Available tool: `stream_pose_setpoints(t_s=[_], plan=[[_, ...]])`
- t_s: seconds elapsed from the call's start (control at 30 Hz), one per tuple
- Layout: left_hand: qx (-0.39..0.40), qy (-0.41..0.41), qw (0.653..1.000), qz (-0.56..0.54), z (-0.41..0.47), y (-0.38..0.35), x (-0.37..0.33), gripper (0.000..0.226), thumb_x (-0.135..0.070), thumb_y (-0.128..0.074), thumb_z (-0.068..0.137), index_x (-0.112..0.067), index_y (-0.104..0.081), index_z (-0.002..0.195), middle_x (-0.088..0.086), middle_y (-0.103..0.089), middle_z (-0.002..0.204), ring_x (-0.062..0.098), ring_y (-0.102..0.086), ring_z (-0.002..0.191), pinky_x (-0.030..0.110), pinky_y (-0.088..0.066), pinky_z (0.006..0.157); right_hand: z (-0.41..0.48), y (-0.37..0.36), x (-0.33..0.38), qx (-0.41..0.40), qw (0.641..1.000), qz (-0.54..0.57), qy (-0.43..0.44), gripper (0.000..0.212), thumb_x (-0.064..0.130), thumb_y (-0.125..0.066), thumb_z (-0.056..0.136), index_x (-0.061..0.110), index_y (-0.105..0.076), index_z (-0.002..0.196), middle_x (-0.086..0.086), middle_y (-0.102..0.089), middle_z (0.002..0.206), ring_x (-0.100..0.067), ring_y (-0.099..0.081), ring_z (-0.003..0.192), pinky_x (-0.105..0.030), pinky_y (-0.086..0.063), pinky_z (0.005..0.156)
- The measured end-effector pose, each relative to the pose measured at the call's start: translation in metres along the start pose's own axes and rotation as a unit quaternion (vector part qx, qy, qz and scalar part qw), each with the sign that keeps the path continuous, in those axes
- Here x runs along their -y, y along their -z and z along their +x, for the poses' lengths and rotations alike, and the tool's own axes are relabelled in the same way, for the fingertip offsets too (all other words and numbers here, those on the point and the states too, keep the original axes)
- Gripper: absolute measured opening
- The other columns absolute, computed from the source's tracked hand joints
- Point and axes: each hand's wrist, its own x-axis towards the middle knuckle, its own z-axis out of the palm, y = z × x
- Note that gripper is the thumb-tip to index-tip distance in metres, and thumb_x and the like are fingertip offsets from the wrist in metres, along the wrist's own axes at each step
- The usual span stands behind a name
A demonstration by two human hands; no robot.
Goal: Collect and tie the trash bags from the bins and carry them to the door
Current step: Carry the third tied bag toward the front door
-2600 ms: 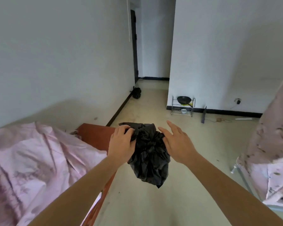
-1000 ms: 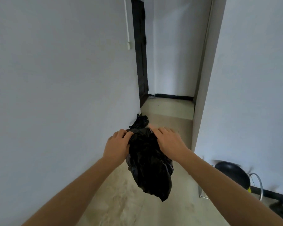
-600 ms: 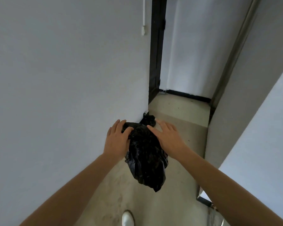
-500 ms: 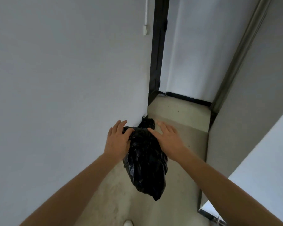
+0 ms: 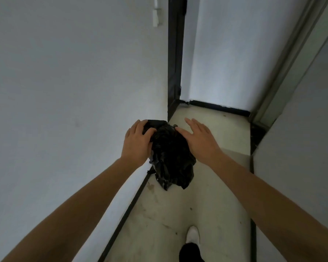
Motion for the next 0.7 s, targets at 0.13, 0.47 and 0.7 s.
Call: stream_pose_setpoints(t_s=[0.13,0.47,0.7], plan=[[0.043,0.036,0.998,-0.010,0.068,-0.076,0.029,0.030,-0.019,-0.062,0.091,-0.011,-0.064,0.120,0.024,-0.051,0.139,0.047,-0.045,0.129,0.061,-0.044,0.101,0.071,-0.070,-0.055,0.021,0.999,0.040,-0.003,0.050,0.018,-0.064,0.093,0.019,-0.052,0.141,-0.024,-0.042,0.148,-0.045,-0.040,0.137,-0.058,-0.038,0.108],[0.151,0.129,0.980,-0.030,0.192,-0.262,0.116,0.025,-0.018,-0.066,0.089,-0.011,-0.066,0.113,0.025,-0.050,0.139,0.049,-0.050,0.123,0.058,-0.050,0.095,0.222,-0.265,-0.169,0.170,0.972,0.161,-0.018,0.051,0.015,-0.048,0.101,0.026,-0.039,0.150,-0.017,-0.032,0.156,-0.038,-0.034,0.140,-0.052,-0.044,0.104],[0.264,0.212,0.939,-0.064,0.126,-0.418,0.174,0.033,-0.005,-0.078,0.077,-0.010,-0.068,0.108,0.025,-0.050,0.139,0.047,-0.054,0.119,0.053,-0.057,0.081,0.209,-0.439,-0.166,0.281,0.932,0.224,-0.042,0.051,0.016,-0.044,0.104,0.029,-0.034,0.152,-0.016,-0.026,0.160,-0.037,-0.036,0.139,-0.049,-0.049,0.099]])
